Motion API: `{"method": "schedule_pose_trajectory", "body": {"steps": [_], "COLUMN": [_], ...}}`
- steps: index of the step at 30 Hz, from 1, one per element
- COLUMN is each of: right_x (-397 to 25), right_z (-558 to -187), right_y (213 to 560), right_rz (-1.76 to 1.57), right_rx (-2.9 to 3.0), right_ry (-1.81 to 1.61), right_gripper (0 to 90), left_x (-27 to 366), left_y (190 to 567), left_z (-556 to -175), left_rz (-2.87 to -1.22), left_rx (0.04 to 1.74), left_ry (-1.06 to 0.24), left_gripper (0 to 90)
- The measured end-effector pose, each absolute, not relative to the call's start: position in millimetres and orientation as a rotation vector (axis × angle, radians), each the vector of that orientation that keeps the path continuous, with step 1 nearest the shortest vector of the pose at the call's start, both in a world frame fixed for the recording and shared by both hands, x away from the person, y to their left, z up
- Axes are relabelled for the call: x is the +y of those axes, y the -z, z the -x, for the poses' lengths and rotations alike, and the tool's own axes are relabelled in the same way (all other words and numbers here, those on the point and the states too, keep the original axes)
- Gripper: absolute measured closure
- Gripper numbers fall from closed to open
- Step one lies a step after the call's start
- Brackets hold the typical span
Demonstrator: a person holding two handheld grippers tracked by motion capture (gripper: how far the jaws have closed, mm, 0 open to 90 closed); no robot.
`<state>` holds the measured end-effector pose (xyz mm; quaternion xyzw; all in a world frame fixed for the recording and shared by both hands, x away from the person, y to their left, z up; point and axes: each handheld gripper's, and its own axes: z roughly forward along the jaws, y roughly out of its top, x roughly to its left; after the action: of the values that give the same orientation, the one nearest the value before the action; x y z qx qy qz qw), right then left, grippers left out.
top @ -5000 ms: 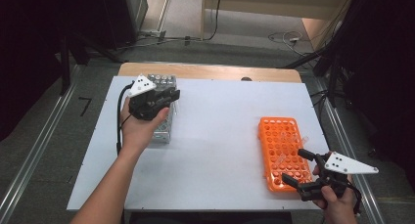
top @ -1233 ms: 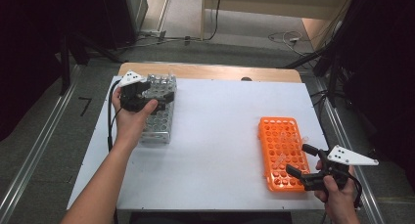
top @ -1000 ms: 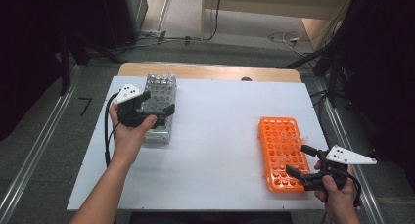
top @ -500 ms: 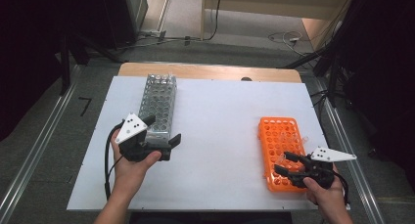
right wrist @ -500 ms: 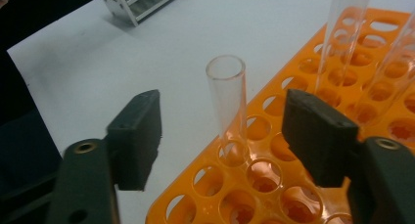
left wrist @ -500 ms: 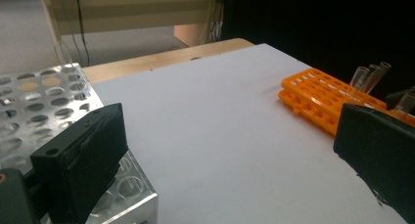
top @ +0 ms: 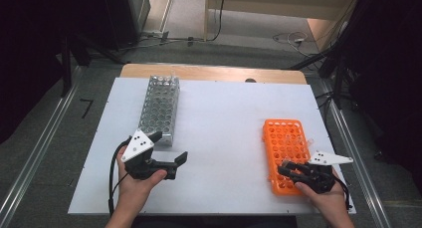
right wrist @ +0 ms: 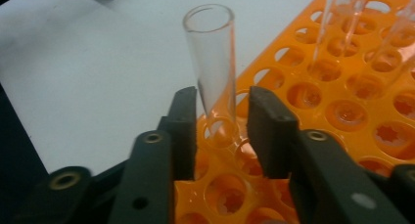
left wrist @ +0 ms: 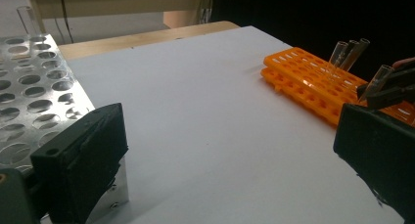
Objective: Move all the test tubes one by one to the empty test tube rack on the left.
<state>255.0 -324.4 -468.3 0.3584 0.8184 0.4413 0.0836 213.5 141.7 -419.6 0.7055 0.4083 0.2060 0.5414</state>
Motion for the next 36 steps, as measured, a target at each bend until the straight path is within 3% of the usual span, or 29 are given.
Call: {"method": "schedule_pose_trajectory", "body": {"steps": [9,18,36], "right_x": [-318,-320,-316], "right_z": [-250,-249,-244], "right_y": [470,464,419], "right_rz": [-1.054,-1.094,-1.026], "right_rx": [2.395,2.374,2.327], "right_ry": [-1.251,-1.276,-1.331], "right_gripper": [73.7,74.2,74.4], "left_x": [134,133,131], "left_y": [423,424,422], "left_z": [-213,-213,-216], "left_rz": [-1.698,-1.701,-1.69], "left_rx": [0.956,0.95,0.939], "left_ry": [-0.467,-0.453,-0.43], "left_gripper": [0.0,0.0,0.0]}}
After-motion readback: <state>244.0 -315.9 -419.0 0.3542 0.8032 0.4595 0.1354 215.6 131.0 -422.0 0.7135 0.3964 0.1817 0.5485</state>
